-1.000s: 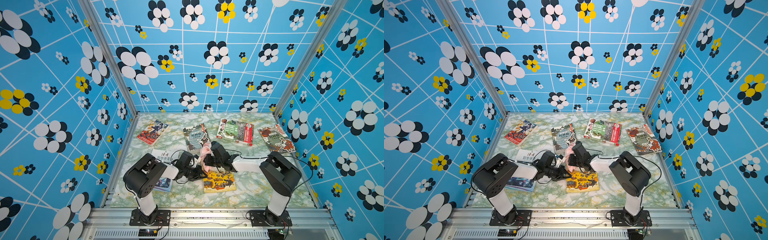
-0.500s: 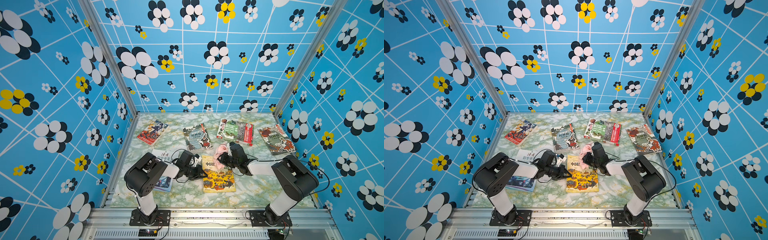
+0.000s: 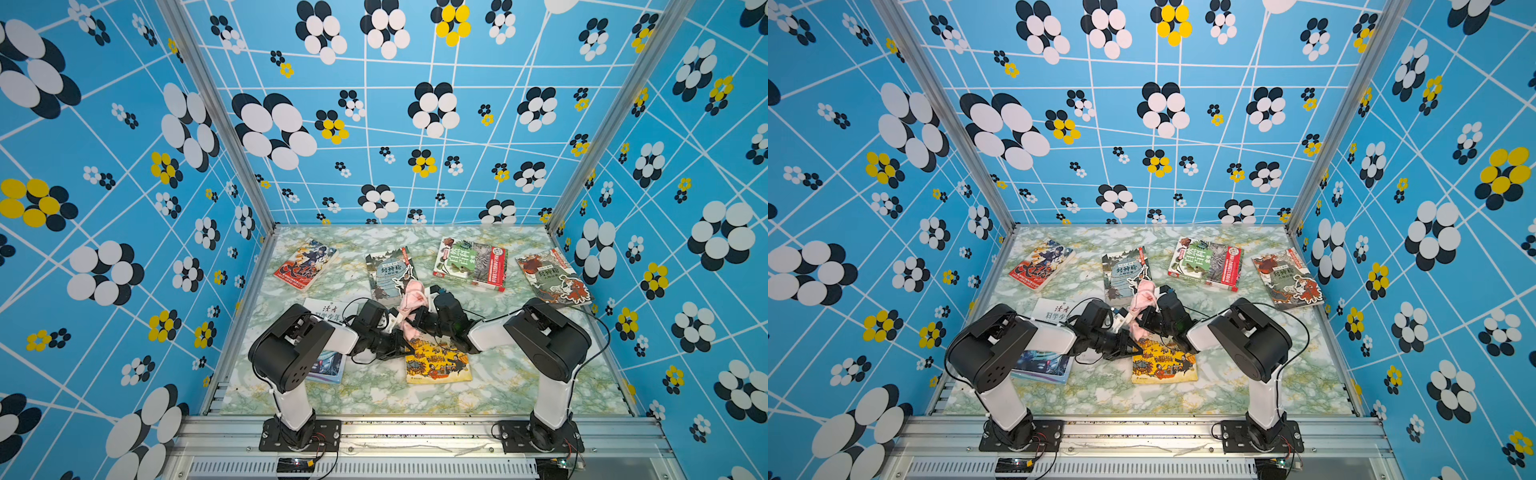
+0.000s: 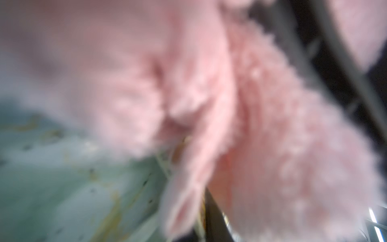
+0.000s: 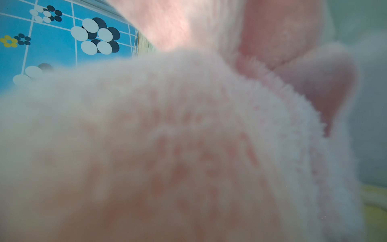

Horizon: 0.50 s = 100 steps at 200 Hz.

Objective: Wipe the cover of the book
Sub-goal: Wipe the dirt from the cover of the book.

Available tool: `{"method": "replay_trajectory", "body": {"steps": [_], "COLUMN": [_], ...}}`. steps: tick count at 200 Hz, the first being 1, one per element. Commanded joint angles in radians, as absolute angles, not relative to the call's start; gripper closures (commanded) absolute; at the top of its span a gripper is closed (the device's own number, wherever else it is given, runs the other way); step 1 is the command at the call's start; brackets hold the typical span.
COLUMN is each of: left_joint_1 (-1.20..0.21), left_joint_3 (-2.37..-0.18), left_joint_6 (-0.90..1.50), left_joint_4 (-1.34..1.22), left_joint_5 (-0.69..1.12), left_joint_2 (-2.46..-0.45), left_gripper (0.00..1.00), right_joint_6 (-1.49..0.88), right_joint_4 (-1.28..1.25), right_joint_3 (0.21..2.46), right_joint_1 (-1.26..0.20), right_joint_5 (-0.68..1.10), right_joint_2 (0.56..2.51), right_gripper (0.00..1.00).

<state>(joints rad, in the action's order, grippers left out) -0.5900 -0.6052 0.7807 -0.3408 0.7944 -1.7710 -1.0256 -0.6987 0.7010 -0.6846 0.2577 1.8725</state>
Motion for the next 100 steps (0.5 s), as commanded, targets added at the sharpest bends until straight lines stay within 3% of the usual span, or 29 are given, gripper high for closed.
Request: {"method": "replay_trajectory", "body": {"steps": [1,30,52,100], "left_joint_1": [-0.589,-0.583,-0.582,-0.584], "left_joint_3": [-0.600,-0.594,-0.598,-0.600], "left_joint_6": [0.723,0.718,0.722,0.736], "left_joint_4": [-0.265,-0.259,-0.264,-0.277], "left_joint_5": [0.745,0.741,0.741,0.740], "left_joint_2": [-1.802,-1.792,-1.795,-1.792], "left_gripper": [1.00,1.00,1.00,1.00], "right_joint_6": [-0.940,-0.787,-0.766,-0.816], "right_joint_4": [-0.348,-0.006,0.046,-0.110], "right_joint_3": [0.575,0.535,0.543,0.773], "right_joint_1": [-0.599,-0.517,-0.526,-0.816], "right_joint_5": [0.237,0.063,0.037,0.109], "right_joint_2": [1.787,1.610,1.582,1.778], "right_gripper": [1.00,1.00,1.00,1.00]}}
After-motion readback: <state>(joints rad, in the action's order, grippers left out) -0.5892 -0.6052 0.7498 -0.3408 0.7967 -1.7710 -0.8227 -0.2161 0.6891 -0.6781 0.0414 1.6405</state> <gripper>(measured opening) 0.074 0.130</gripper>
